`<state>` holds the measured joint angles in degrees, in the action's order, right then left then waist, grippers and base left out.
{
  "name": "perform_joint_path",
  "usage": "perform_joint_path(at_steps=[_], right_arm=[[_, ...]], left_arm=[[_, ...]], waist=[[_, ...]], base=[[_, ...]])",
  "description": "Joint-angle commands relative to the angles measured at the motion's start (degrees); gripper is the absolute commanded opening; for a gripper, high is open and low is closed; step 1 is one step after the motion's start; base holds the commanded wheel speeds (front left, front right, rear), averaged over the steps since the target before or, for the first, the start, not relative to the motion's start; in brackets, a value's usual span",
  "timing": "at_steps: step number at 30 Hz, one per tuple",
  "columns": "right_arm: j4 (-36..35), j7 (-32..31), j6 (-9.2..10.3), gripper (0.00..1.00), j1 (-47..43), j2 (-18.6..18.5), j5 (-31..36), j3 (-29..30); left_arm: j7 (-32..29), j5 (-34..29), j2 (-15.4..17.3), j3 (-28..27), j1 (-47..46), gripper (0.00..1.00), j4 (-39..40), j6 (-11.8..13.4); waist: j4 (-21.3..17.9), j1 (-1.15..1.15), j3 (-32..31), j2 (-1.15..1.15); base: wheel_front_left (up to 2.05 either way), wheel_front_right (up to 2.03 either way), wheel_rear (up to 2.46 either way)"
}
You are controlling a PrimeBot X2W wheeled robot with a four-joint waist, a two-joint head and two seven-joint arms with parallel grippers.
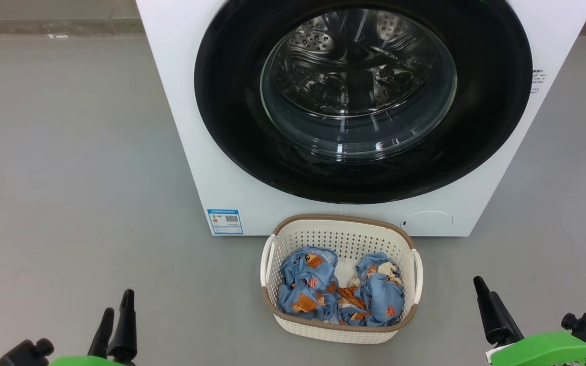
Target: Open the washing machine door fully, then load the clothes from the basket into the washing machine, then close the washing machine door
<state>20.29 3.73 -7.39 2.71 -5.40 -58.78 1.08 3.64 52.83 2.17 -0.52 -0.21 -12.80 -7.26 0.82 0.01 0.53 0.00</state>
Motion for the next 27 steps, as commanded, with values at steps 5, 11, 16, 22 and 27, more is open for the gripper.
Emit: perform_joint_path(at_steps=[5, 11, 16, 22, 27], right_arm=[[-1.1, 1.5, -0.05, 1.00, 3.3, -1.1, 4.4, -1.3], [-1.1, 2.5, -0.06, 1.00, 3.5, -1.3, 7.8, -1.9], [-1.0, 3.3, -0.06, 1.00, 3.8, -1.6, 10.5, -2.4], [-0.8, 4.2, -0.07, 1.00, 4.0, -1.9, 13.3, -3.0], [-0.7, 5.0, -0.07, 1.00, 4.2, -2.2, 16.0, -3.6]], left_arm=[[1.5, -4.9, 1.2, -0.7, -0.8, 1.00, 2.3, -0.1], [2.5, -9.0, 1.5, -0.5, -0.7, 1.00, 2.7, -0.1], [3.4, -12.3, 1.7, -0.4, -0.8, 1.00, 3.1, -0.2], [4.2, -15.6, 1.9, -0.2, -0.8, 1.00, 3.4, -0.2], [5.1, -18.8, 2.1, 0.0, -0.7, 1.00, 3.9, -0.2]], waist=[[0.0, 0.00, 0.1, 0.00], [0.0, 0.00, 0.1, 0.00], [0.1, 0.00, 0.2, 0.00], [0.1, 0.00, 0.2, 0.00], [0.1, 0.00, 0.3, 0.00]], base=[[0.00, 0.00, 0.00], [0.00, 0.00, 0.00], [0.00, 0.00, 0.00], [0.00, 0.00, 0.00], [0.00, 0.00, 0.00]])
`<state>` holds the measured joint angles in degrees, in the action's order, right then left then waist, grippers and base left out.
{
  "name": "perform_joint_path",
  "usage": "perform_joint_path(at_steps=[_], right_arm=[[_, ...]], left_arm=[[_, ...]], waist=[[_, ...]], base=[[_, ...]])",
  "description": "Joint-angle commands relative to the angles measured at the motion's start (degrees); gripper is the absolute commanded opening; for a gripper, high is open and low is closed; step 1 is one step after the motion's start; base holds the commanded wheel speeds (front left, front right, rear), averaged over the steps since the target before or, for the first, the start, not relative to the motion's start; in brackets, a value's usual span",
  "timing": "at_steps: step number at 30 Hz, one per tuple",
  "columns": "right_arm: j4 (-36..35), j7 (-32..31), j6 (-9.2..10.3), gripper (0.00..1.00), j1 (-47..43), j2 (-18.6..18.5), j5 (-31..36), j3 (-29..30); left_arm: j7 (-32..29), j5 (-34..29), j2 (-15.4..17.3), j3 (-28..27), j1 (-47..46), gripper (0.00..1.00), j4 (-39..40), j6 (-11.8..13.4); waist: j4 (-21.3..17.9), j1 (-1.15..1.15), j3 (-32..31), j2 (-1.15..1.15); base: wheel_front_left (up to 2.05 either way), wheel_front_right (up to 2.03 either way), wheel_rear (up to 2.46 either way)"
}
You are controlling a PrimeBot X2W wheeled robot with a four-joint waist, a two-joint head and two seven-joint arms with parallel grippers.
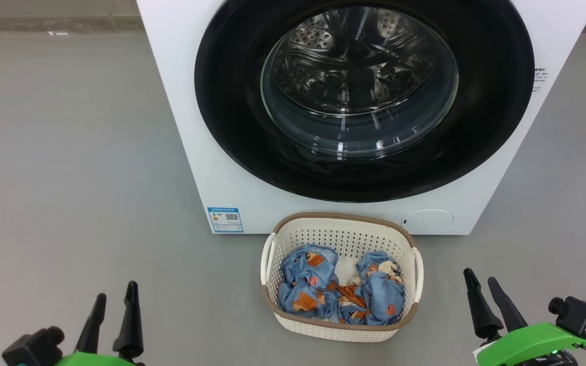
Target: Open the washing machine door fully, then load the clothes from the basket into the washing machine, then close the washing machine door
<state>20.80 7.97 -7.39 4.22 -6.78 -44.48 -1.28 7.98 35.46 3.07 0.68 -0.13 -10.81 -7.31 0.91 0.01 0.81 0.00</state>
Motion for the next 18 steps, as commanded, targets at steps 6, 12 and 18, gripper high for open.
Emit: perform_joint_path(at_steps=[6, 12, 18], right_arm=[[-1.3, 1.8, -0.08, 1.00, 3.1, -1.1, 5.1, -1.8], [-1.3, 2.8, -0.08, 1.00, 3.3, -1.4, 8.4, -2.1], [-1.3, 3.8, -0.08, 1.00, 3.3, -1.8, 11.6, -2.0]], left_arm=[[1.7, -5.1, 1.3, -1.3, -0.8, 1.00, 2.2, -0.1], [2.7, -8.9, 1.7, -1.1, -0.6, 1.00, 2.6, -0.1], [3.8, -12.6, 2.0, -1.0, -0.6, 1.00, 3.0, -0.1]], waist=[[-0.1, 0.00, 0.3, 0.00], [-0.3, 0.00, 0.4, 0.00], [-0.5, 0.00, 0.6, 0.00]], base=[[0.00, 0.00, 0.00], [0.00, 0.00, 0.00], [0.00, 0.00, 0.00]])
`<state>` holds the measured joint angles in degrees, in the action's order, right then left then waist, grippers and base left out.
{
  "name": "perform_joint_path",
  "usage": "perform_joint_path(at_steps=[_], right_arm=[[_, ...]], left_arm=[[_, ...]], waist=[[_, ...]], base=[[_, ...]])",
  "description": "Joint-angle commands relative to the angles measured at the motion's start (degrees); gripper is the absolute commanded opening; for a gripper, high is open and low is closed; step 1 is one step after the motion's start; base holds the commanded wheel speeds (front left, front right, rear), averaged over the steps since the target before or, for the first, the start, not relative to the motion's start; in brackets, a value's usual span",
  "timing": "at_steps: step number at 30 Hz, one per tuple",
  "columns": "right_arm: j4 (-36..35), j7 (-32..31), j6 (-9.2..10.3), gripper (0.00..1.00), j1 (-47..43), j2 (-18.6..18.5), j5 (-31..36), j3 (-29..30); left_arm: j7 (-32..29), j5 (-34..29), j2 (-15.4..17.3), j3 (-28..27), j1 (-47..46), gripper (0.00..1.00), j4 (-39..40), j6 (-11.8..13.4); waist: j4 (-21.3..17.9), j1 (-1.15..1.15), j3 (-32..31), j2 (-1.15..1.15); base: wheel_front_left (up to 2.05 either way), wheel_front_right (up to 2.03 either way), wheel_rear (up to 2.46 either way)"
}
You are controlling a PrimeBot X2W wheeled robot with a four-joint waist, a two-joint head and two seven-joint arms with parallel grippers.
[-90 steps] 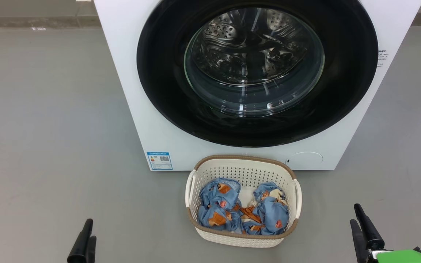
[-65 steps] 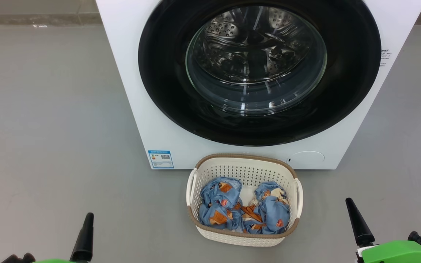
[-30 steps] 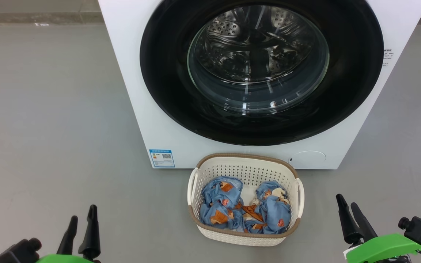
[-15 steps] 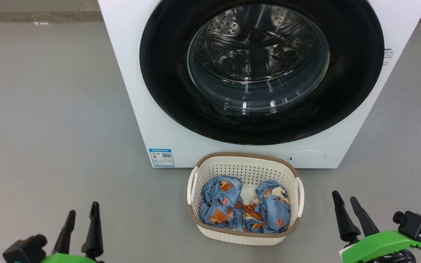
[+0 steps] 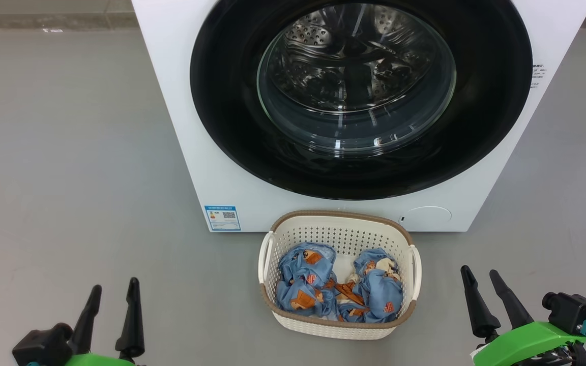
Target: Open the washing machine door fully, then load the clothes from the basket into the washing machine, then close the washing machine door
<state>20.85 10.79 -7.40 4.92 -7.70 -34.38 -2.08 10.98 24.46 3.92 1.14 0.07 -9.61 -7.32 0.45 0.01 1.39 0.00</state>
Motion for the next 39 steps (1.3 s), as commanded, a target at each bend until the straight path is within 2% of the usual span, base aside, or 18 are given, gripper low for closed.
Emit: perform_joint_path(at_steps=[1, 18, 39], right_arm=[[-1.3, 1.1, -0.07, 1.00, 2.5, -0.9, 2.1, -1.1], [-1.8, 4.2, -0.09, 1.00, 2.3, -1.6, 12.2, -0.2], [-2.4, 4.2, -0.09, 1.00, 1.2, -0.7, 13.1, 2.3]], left_arm=[[0.9, -2.2, 1.2, -1.4, -0.8, 1.00, 1.8, -0.1], [4.0, -12.0, 2.0, -1.9, -0.3, 1.00, 1.6, -0.2], [4.0, -9.3, 2.4, -2.0, -0.4, 1.00, -0.8, -0.2]], waist=[[-0.1, 0.00, 0.0, 0.00], [-0.6, 0.00, 0.4, 0.00], [-1.0, 0.00, 0.5, 0.00]], base=[[0.00, 0.00, 0.00], [0.00, 0.00, 0.00], [0.00, 0.00, 0.00]])
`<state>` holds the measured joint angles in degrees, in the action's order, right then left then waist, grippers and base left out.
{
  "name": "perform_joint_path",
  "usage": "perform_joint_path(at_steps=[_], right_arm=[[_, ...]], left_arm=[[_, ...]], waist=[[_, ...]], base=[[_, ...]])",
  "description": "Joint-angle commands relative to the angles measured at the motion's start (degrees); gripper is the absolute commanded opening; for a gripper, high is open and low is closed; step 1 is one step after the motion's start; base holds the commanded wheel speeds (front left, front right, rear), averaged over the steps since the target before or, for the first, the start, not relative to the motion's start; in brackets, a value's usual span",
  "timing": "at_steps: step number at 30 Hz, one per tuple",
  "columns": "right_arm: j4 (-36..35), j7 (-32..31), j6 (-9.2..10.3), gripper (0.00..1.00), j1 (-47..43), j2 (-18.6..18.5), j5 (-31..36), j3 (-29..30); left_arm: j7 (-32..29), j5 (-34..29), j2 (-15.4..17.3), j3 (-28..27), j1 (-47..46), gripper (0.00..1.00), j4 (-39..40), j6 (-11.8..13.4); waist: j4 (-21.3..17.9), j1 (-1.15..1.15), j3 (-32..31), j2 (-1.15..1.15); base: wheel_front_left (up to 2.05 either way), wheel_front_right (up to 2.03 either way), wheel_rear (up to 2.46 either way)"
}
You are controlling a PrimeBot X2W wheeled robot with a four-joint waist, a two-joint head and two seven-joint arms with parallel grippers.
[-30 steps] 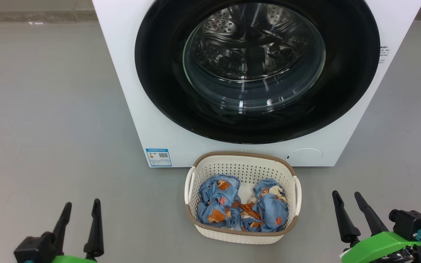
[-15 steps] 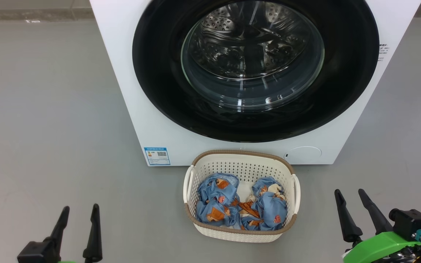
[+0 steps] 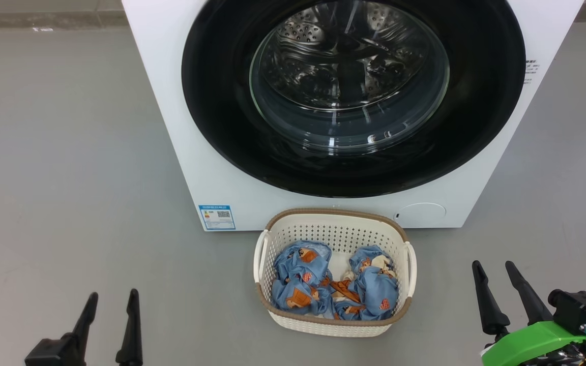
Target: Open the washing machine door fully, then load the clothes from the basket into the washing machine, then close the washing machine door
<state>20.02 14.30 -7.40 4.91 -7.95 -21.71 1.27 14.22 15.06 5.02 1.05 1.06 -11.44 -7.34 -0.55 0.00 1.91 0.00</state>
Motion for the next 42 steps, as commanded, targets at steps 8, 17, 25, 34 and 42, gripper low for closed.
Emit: perform_joint_path(at_steps=[8, 17, 25, 34, 42], right_arm=[[-1.6, 0.7, -0.09, 1.00, 1.1, -0.3, 0.5, -0.9], [-1.7, 0.7, -0.09, 1.00, 1.3, -0.2, 0.5, -0.9], [-1.8, 0.7, -0.09, 1.00, 1.7, -0.1, 0.5, -0.9], [-1.7, 0.7, -0.09, 1.00, 1.9, -0.1, 0.5, -0.9], [-1.7, 0.7, -0.09, 1.00, 1.9, -0.1, 0.4, -1.1]], left_arm=[[0.8, -0.2, 2.0, -0.8, -1.6, 1.00, 1.2, -0.1], [0.8, -0.2, 2.2, -0.4, -1.7, 1.00, 1.4, -0.1], [0.8, 0.1, 2.4, -0.1, -2.2, 1.00, 1.3, -0.1], [0.8, 0.2, 2.4, 0.2, -2.3, 1.00, 1.4, -0.1], [0.8, 0.3, 2.5, 0.5, -2.5, 1.00, 1.4, -0.1]], waist=[[0.0, 0.00, -0.2, 0.00], [0.0, 0.00, 0.0, 0.00], [0.0, 0.00, 0.6, 0.00], [0.0, 0.00, 0.8, 0.00], [0.1, 0.00, 0.8, 0.00]], base=[[0.32, 0.15, -0.47], [0.71, 0.70, -1.41], [0.60, 0.60, -1.21], [1.12, 1.12, -2.24], [1.23, 1.23, -2.46]])
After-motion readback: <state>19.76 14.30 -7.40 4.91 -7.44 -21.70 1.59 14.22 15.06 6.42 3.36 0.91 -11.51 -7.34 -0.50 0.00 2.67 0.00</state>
